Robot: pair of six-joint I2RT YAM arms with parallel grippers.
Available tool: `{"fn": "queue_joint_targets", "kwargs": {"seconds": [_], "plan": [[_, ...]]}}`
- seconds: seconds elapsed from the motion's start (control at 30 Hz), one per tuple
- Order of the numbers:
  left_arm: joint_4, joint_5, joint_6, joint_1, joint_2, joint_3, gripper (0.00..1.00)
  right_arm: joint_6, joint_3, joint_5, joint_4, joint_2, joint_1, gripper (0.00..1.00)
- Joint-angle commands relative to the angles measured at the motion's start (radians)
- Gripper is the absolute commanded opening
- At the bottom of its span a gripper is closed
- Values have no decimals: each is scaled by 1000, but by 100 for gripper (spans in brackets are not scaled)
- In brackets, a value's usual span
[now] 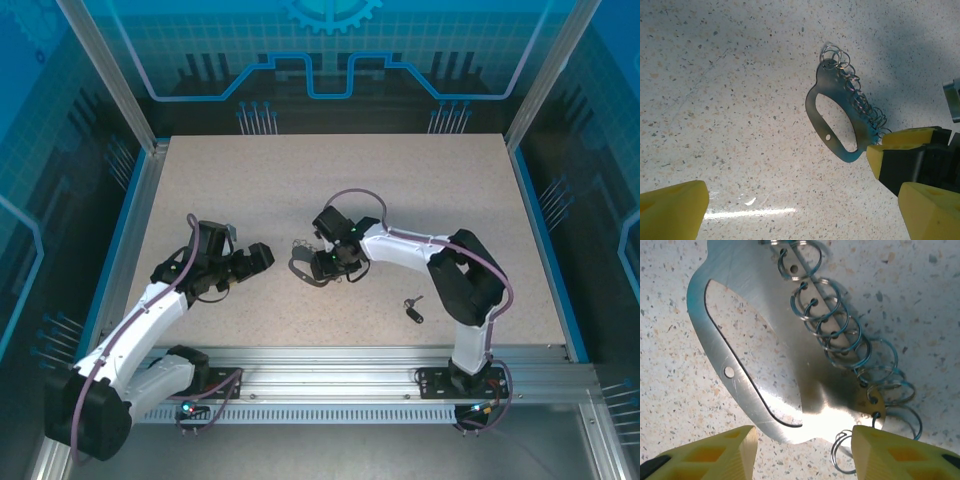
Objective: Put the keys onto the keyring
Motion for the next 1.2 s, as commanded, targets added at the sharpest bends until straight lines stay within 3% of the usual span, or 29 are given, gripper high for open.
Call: {"fn": "queue_joint_targets", "kwargs": {"seconds": [0.0,0.47,0.8,1.17], "plan": [[13,-12,-19,-6,-16,-12,99,-37,34,-17,-44,36,-20,53],[35,-4,-21,-5,-7,-19,99,-76,-121,46,-60,-157,5,51],[32,2,-5,-5,15,-10,99,-105,-144,121,-16,-78,76,50],[36,2,-11,-5,14,-15,99,-142,-60,151,-24,11,77,49]]}}
